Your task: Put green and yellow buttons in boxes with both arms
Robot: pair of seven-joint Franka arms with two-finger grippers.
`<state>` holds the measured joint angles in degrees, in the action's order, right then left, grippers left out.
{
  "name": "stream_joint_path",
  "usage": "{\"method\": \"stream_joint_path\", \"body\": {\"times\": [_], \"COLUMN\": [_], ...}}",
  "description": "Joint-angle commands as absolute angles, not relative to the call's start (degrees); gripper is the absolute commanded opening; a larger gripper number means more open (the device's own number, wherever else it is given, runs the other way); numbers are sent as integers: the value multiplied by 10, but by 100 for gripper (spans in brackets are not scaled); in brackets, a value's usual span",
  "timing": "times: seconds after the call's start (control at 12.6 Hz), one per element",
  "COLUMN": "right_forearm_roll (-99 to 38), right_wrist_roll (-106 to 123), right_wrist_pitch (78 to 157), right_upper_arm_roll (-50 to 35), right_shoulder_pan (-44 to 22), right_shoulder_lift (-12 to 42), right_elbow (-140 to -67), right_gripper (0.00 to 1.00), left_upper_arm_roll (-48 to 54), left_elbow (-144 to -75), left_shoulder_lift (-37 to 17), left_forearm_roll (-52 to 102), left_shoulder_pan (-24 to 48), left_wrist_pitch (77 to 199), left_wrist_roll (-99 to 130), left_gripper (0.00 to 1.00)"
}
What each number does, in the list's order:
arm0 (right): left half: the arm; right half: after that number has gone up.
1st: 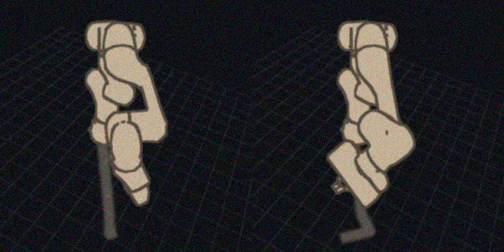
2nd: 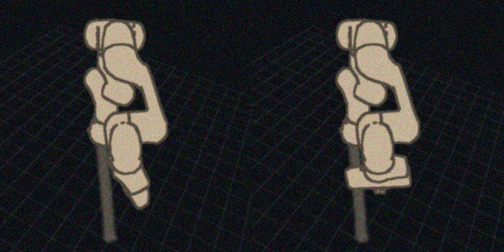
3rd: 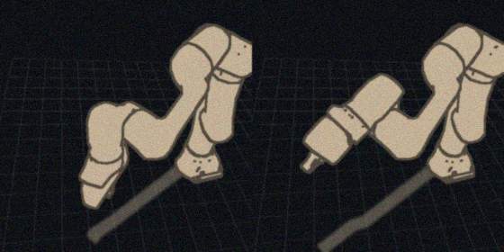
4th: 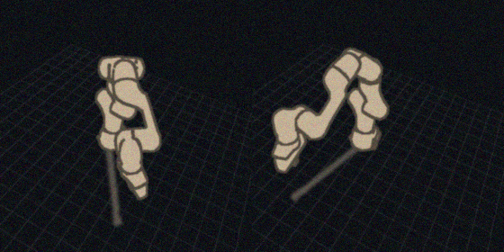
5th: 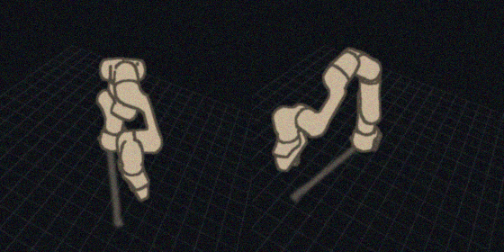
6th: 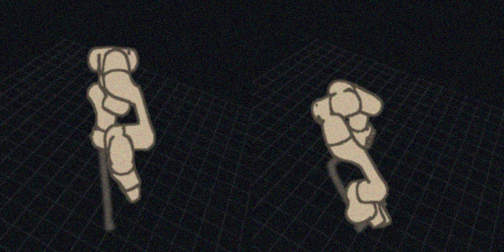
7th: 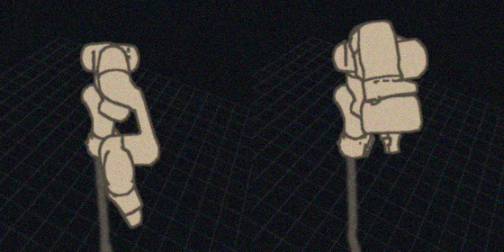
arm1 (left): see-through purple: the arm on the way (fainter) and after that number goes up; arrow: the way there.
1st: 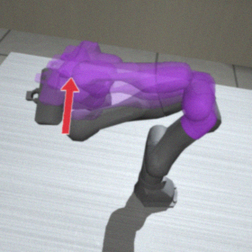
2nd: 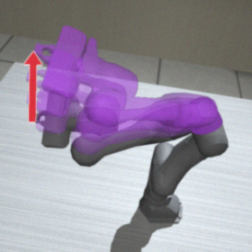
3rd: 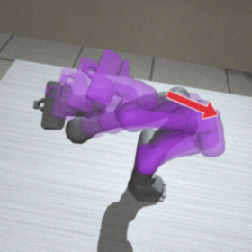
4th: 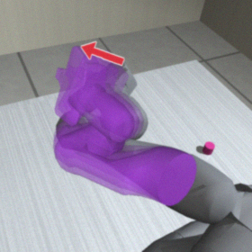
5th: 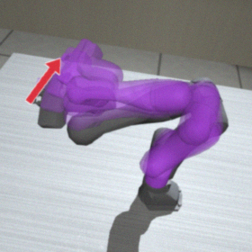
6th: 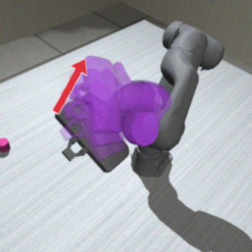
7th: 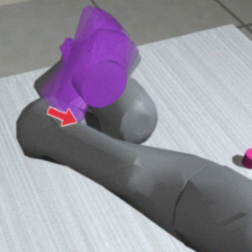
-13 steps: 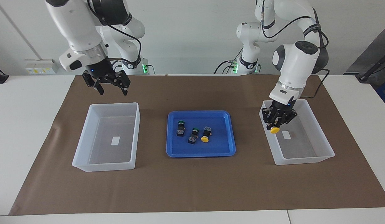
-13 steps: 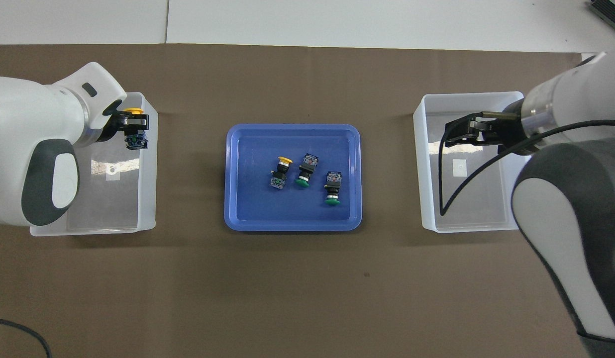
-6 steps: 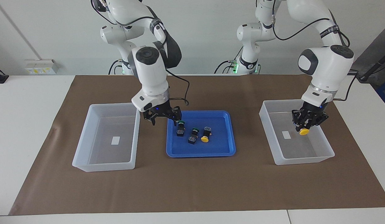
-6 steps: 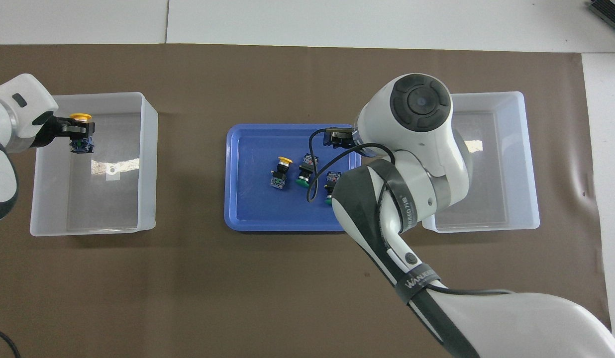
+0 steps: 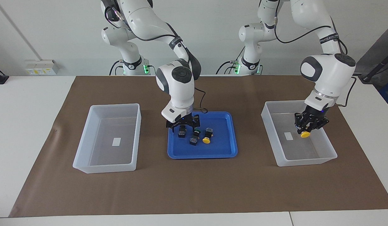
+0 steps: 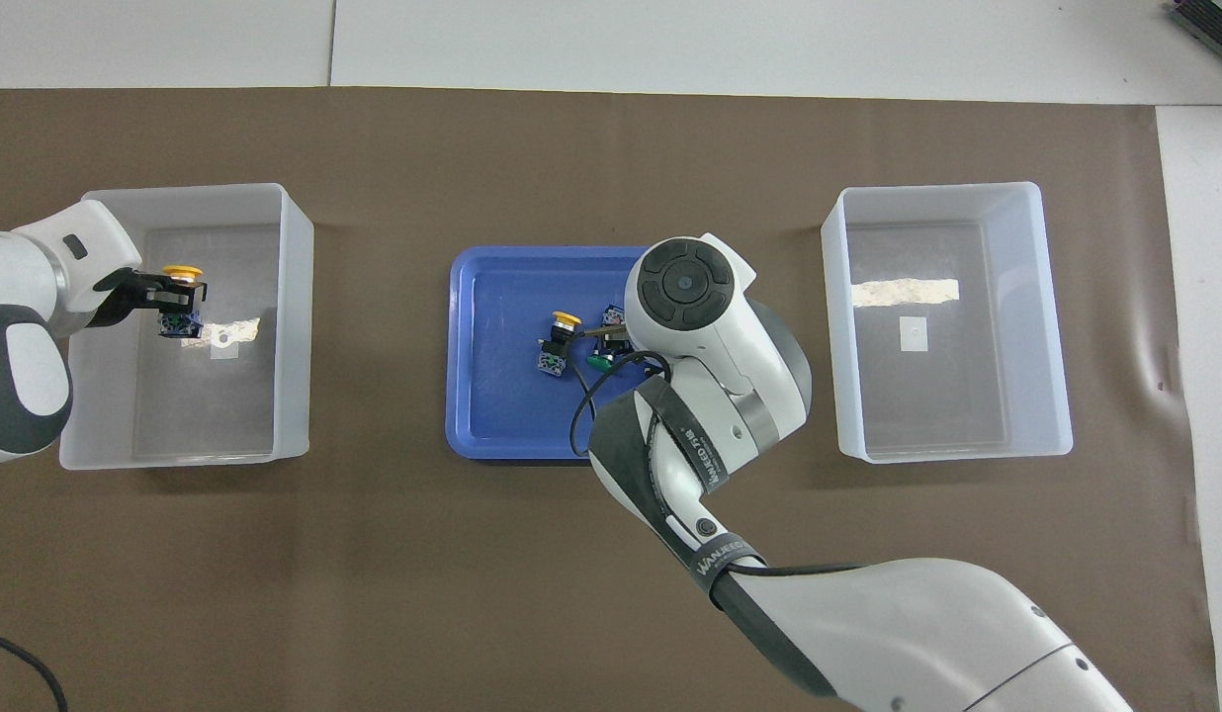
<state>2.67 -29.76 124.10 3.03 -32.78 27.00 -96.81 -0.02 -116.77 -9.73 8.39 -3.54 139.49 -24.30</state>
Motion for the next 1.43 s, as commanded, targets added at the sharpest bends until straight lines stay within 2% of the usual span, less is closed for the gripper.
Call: {"method": "stream_joint_path", "body": {"times": [0.0,0.16,0.24,0.32,0.48,0.72,0.88,0.96,1.04,1.12,1.2,1.35], "right_forearm_roll": [36,36,36,35,34,29,29,29,29,28,27,27], "right_wrist_roll": [-290,-289,-288,-292,-297,-298,-297,-297,-298,-299,-318,-323], "right_wrist_pitch": [1266,1272,1272,1280,1288,1316,1341,1351,1360,1357,1352,1325], "right_upper_arm_roll": [30,30,30,29,29,29,29,29,29,29,29,30], "right_shoulder_pan": [-332,-332,-332,-333,-342,-345,-344,-343,-343,-345,-346,-338], "right_shoulder_lift": [238,233,228,226,226,225,222,222,222,222,221,196], "right_elbow": [-1024,-1043,-1054,-1059,-1062,-1073,-1091,-1099,-1103,-1102,-1098,-1092], "right_gripper": [100,97,92,87,77,70,70,67,54,14,0,0], "left_upper_arm_roll": [5,5,4,4,4,4,4,4,7,11,10,10], "left_elbow": [-1183,-1188,-1188,-1188,-1179,-1141,-1098,-1073,-1048,-1025,-1014,-1019], "left_shoulder_lift": [-115,-125,-132,-135,-135,-132,-130,-124,-122,-122,-122,-122], "left_forearm_roll": [97,97,97,97,97,96,96,96,95,92,90,86], "left_shoulder_pan": [-46,-46,-47,-47,-48,-48,-44,-40,-37,-30,-5,44], "left_wrist_pitch": [1423,1444,1445,1445,1440,1418,1376,1346,1313,1286,1275,1287], "left_wrist_roll": [-269,-270,-269,-267,-265,-262,-257,-241,-215,-181,-147,-69], "left_gripper": [0,0,7,27,99,100,100,100,100,100,100,100]}}
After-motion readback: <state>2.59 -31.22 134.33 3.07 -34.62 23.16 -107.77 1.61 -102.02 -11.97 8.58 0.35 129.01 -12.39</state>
